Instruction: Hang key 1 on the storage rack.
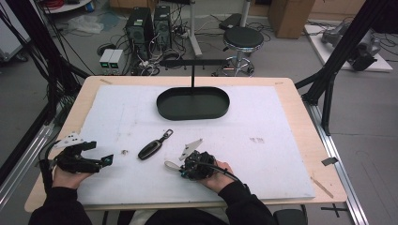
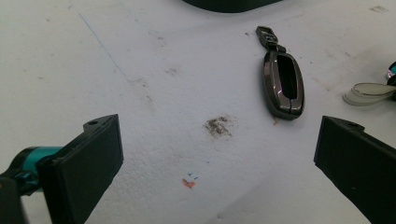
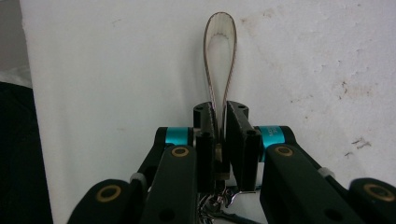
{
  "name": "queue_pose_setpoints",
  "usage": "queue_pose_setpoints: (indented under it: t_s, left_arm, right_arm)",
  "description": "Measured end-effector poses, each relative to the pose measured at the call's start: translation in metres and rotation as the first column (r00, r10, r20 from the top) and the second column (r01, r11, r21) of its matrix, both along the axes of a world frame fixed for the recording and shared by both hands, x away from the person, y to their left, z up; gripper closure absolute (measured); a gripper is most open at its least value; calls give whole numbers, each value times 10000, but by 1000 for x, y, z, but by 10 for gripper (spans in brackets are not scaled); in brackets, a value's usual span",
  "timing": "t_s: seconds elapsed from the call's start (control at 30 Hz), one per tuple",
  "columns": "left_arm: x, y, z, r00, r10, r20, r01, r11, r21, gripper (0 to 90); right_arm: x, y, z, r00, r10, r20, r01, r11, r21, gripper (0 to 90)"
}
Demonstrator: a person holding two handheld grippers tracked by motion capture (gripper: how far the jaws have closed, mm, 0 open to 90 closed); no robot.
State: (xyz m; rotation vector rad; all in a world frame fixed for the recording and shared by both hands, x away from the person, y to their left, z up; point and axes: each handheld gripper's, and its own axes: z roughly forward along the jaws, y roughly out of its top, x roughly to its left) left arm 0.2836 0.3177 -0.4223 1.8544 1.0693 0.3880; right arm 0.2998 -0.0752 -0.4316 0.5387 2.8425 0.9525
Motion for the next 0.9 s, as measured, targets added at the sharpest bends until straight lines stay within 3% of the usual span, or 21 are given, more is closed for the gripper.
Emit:
queue_pose_setpoints:
  t_s: [0.1, 0.23, 0.3, 0.33, 0.4, 0.47, 0.5, 0.57, 0.6, 0.63, 0.67, 0.7, 0.73, 0.77, 0.8, 0.83, 0.9]
  left_arm:
    - [0, 1, 0, 10000, -19, -3, 19, 10000, -16, 18]
    - [1, 0, 0, 10000, -18, 5, 18, 10000, -8, 18]
    - [1, 0, -1, 10000, -53, -17, 53, 10000, 28, 18]
    - [1, 0, -1, 10000, -64, -19, 64, 10000, 39, 18]
    - [1, 0, -1, 10000, -53, -7, 53, 10000, 20, 18]
    - [0, 0, 0, 10000, -42, 9, 41, 10000, 13, 18]
    - [0, 0, 0, 10000, -46, 8, 46, 10000, 23, 18]
    - [0, 0, 0, 10000, -45, 2, 45, 10000, 28, 18]
    - [0, 0, 0, 10000, -46, -1, 46, 10000, 24, 18]
    - [0, 0, 0, 10000, -47, -2, 47, 10000, 30, 18]
    - [0, 0, 0, 10000, -45, -8, 45, 10000, 32, 18]
    - [0, 0, 0, 10000, -45, -8, 45, 10000, 32, 18]
    - [0, 0, 0, 10000, -43, -4, 43, 10000, 35, 19]
    - [0, 0, 0, 10000, -37, -5, 37, 10000, 31, 19]
    - [1, 0, -1, 10000, -65, -12, 65, 10000, 17, 19]
    - [1, 0, -1, 10000, -89, -23, 89, 10000, 1, 28]
    - [1, -1, -1, 9999, -132, -23, 132, 9999, -60, 33]
  right_arm:
    - [0, -1, 1, 9997, -249, 49, 249, 9997, -19, 826]
    - [4, -7, 4, 9982, -592, -47, 593, 9978, 305, 826]
    - [6, -14, 10, 9966, -825, -35, 825, 9934, 802, 826]
    - [8, -22, 16, 9947, -1021, -137, 1030, 9865, 1272, 826]
    - [10, -25, 18, 9936, -1126, -84, 1126, 9827, 1471, 826]
    - [14, -36, 26, 9901, -1377, -259, 1401, 9703, 1972, 826]
    - [16, -44, 32, 9869, -1558, -411, 1611, 9593, 2318, 826]
    - [18, -48, 35, 9863, -1606, -382, 1650, 9542, 2495, 827]
    - [19, -56, 41, 9843, -1732, -331, 1750, 9377, 3002, 826]
    - [19, -56, 41, 9843, -1732, -331, 1750, 9377, 3002, 826]
    - [20, -63, 48, 9815, -1885, -328, 1881, 9190, 3465, 826]
    - [20, -63, 48, 9815, -1885, -328, 1881, 9190, 3465, 826]
    - [23, -70, 54, 9782, -2045, -353, 2024, 9020, 3814, 826]
    - [23, -70, 54, 9782, -2045, -353, 2024, 9020, 3814, 826]
    - [27, -75, 61, 9761, -2145, -362, 2106, 8902, 4039, 826]
    - [29, -76, 63, 9753, -2181, -360, 2134, 8867, 4102, 826]
    - [32, -78, 68, 9743, -2237, -266, 2144, 8847, 4138, 826]
